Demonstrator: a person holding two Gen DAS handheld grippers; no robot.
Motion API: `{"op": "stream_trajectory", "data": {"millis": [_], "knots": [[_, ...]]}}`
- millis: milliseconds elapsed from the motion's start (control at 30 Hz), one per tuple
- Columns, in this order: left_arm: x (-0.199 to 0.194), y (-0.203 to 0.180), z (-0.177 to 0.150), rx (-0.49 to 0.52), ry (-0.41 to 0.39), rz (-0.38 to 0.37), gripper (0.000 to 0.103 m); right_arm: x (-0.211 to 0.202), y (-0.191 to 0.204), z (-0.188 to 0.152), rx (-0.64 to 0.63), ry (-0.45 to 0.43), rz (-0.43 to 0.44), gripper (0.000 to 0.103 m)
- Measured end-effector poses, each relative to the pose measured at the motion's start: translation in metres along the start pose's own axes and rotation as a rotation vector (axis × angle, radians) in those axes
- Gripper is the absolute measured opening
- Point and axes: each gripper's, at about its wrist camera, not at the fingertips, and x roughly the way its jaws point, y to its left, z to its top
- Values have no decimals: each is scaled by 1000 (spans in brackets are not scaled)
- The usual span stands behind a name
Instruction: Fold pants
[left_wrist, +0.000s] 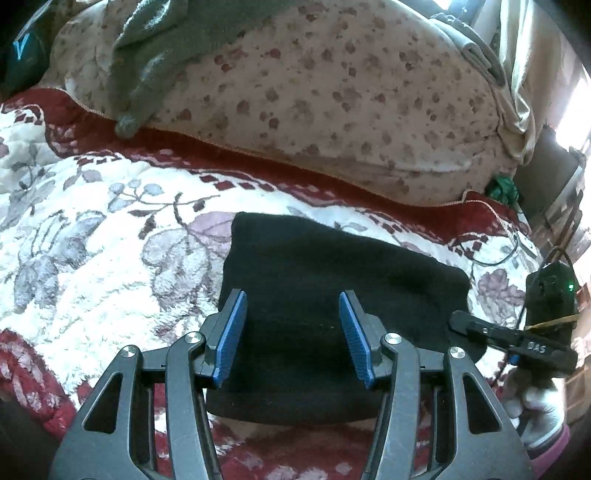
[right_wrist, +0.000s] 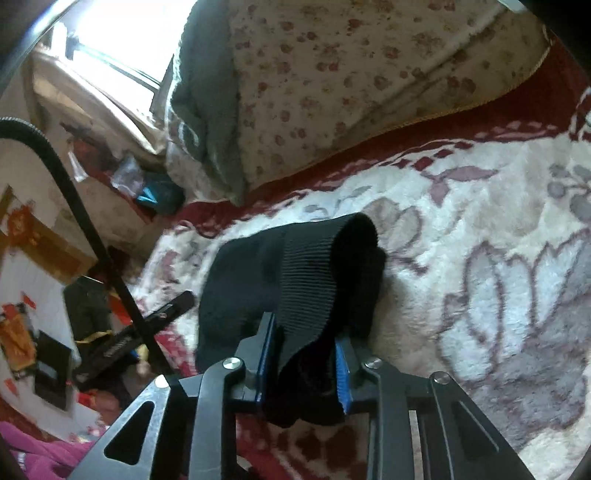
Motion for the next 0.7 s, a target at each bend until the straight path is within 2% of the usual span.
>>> {"op": "stream_trajectory", "data": {"millis": [33, 167, 267, 400, 500, 700], "knots": [[1, 0, 0, 3, -1, 4, 51, 3, -3, -1, -10, -1, -44, 27], [3, -4, -1, 24, -8, 34, 51, 5, -8, -5, -19, -22, -83, 29], [3, -5, -1, 29, -4, 46, 51, 0, -7, -6, 6, -34, -112, 38], [2, -5, 0, 29, -6, 49, 51, -15, 9, -3, -28, -59, -182, 39], [-1, -8, 1, 45, -22, 82, 51, -24, 25, 1, -81, -83, -218, 43], [-9, -14, 3, 74, -48, 113, 51, -29, 53, 5, -145, -110, -198, 46]]}}
